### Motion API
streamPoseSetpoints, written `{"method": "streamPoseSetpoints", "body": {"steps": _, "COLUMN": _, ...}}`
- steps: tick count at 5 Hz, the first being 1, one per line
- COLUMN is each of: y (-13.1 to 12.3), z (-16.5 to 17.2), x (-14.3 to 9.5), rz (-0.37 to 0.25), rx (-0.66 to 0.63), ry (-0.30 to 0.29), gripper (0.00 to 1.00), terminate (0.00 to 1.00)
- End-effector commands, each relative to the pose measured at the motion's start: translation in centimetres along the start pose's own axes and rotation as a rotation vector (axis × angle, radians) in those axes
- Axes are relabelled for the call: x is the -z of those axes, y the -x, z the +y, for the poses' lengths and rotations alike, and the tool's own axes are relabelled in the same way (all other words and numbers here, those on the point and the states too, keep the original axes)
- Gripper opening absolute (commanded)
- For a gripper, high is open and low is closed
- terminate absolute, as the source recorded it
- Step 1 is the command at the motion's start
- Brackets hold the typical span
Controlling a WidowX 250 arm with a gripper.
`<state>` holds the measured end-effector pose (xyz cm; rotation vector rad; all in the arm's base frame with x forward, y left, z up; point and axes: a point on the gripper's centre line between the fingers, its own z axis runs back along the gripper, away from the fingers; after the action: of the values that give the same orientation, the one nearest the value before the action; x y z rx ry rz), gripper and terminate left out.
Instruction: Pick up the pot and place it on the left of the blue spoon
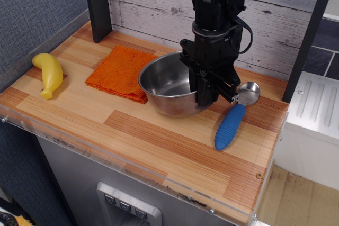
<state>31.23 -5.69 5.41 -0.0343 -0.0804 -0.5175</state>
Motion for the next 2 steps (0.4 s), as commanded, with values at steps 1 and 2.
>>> {"method": "streamPoseSetpoints", "body": {"steps": 1, "y": 0.1, "z": 0.8, "x": -5.3, "rz": -0.127, "rx": 0.065, "ry": 0.001, "gripper": 1.0, "terminate": 0.0}}
{"method": "streamPoseSetpoints", "body": {"steps": 2, "y": 1.2, "z": 2.3, "x": -8.9, "rz": -0.184, "rx": -0.036, "ry": -0.008, "gripper": 1.0, "terminate": 0.0}}
